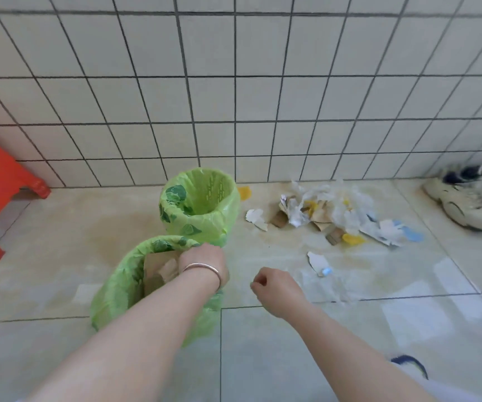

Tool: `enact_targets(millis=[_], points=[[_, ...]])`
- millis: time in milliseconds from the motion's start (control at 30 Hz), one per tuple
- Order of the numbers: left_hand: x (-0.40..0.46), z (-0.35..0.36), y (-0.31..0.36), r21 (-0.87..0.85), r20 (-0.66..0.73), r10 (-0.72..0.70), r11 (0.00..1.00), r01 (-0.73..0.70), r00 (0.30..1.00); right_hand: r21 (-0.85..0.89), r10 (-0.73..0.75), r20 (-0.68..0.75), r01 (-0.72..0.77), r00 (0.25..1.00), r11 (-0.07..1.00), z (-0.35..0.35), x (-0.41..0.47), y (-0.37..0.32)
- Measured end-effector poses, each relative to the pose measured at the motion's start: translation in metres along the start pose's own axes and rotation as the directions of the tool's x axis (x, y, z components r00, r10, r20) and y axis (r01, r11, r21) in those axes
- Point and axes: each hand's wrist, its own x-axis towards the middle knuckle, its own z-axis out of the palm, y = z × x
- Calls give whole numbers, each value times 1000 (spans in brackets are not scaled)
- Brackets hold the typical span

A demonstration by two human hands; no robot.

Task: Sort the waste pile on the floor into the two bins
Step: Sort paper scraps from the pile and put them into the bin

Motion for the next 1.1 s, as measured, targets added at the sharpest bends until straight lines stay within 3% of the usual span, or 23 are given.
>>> enact_targets(millis=[133, 233, 400, 667, 833, 1000, 1100], points=[[-15, -7, 64, 18, -13, 93, 995, -93, 996, 227, 201, -64, -182, 977, 957, -30, -16, 58], [-15, -2, 102, 27, 8, 175, 984, -175, 985, 304, 274, -102, -232, 956, 924, -41, -19, 82], [12, 13, 140, 7, 63, 258, 966, -259, 964, 111, 232, -38, -227, 972, 967, -42, -11, 109], [99, 55, 182, -127, 125, 287, 954, -272, 950, 106, 428, 30, -429, 903, 897, -61, 71, 167], [140, 68, 193, -240, 176, 272, 944, -227, 946, 94, 349, 36, -351, 937, 932, -82, 131, 156], [179, 48, 200, -313, 202, 234, 936, -164, 951, -68, 310, 134, -303, 941, 951, -103, 165, 146], [197, 33, 209, -382, 212, 223, 915, -130, 951, -15, 331, 87, -331, 940, 943, -109, 178, 148]])
